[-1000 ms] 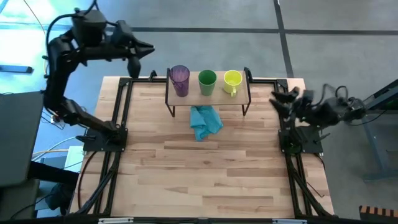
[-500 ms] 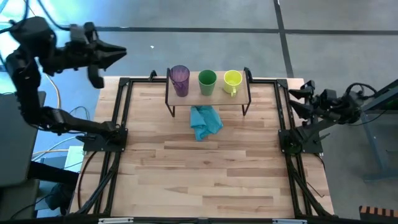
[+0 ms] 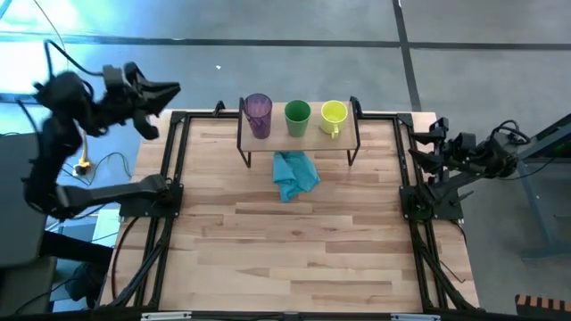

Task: Stack small to large cups/mugs on shelf
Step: Return to Home Position

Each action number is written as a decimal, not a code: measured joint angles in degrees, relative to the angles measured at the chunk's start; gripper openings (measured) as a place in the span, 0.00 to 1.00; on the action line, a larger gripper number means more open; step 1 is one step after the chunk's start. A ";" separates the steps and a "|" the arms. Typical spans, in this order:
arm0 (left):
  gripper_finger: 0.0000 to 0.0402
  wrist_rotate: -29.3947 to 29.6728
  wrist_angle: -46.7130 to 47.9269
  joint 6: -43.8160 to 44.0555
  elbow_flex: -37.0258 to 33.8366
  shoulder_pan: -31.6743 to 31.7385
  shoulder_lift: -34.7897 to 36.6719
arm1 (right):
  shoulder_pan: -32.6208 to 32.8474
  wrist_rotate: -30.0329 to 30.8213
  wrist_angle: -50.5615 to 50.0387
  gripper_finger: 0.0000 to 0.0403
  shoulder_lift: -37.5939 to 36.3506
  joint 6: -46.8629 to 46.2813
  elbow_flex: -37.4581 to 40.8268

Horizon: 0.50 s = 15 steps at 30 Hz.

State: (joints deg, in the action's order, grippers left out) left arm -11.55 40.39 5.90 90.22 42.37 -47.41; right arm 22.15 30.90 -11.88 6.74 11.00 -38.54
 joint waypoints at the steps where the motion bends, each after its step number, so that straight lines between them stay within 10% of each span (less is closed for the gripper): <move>1: 0.10 0.14 -3.69 0.59 -4.76 0.00 2.20 | 0.00 0.00 0.00 0.49 0.00 0.02 0.00; 15: 0.10 9.62 -30.50 8.38 -47.32 -0.04 22.36 | 0.00 -0.05 -1.01 0.49 0.00 -0.55 0.00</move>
State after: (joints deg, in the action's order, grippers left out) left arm -1.93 9.90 14.28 42.90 42.33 -25.05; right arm 22.15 30.85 -12.89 6.74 10.45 -38.54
